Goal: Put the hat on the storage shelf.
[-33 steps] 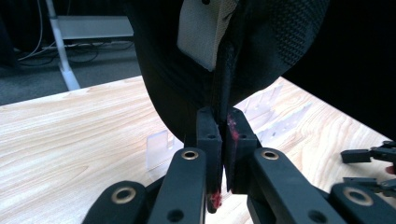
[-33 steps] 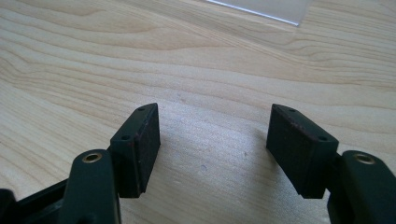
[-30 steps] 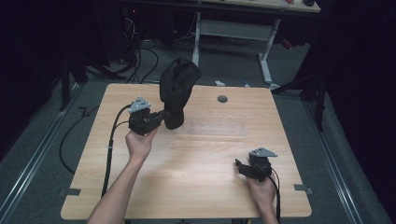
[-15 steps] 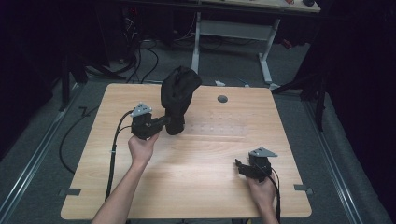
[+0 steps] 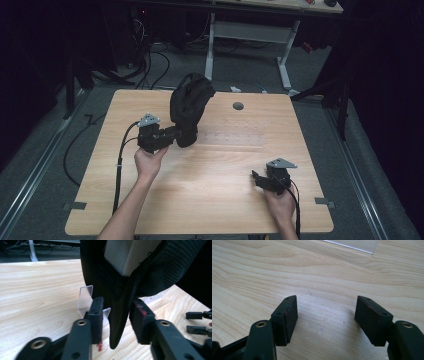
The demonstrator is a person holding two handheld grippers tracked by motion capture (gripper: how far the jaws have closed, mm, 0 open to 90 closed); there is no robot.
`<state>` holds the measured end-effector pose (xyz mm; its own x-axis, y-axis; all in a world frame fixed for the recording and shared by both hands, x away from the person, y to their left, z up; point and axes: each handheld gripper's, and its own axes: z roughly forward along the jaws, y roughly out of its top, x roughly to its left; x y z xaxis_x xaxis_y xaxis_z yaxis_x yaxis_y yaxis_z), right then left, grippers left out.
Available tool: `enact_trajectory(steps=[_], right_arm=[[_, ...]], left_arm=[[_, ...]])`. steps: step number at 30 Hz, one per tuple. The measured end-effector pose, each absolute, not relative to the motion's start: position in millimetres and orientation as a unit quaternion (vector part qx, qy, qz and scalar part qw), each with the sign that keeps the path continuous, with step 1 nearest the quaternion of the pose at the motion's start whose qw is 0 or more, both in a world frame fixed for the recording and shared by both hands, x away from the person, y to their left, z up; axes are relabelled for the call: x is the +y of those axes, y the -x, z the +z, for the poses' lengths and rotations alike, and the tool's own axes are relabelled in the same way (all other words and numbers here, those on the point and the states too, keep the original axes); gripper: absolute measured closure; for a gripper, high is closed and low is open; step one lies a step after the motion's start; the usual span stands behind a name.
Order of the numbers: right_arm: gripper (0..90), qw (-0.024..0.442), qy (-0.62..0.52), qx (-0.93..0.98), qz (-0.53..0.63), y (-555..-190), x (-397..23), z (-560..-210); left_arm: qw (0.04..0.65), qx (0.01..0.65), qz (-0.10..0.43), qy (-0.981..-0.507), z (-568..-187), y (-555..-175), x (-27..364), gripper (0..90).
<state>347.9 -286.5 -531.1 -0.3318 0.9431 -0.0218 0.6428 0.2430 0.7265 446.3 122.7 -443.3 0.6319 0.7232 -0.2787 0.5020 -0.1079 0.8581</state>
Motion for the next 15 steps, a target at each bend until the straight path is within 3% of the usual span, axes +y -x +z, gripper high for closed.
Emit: enact_trajectory(steps=[8,15], right_arm=[[34.9,0.237,-0.527,0.752,0.317,-347.9,-286.6,-531.1],[35.0,0.236,-0.527,0.752,0.317,-347.9,-286.5,-531.0]], left_arm=[[0.516,0.418,0.115,-0.739,-439.3,-441.8,126.7,48.7],[0.515,0.413,0.124,-0.74,-436.7,-433.1,131.8,44.3]])
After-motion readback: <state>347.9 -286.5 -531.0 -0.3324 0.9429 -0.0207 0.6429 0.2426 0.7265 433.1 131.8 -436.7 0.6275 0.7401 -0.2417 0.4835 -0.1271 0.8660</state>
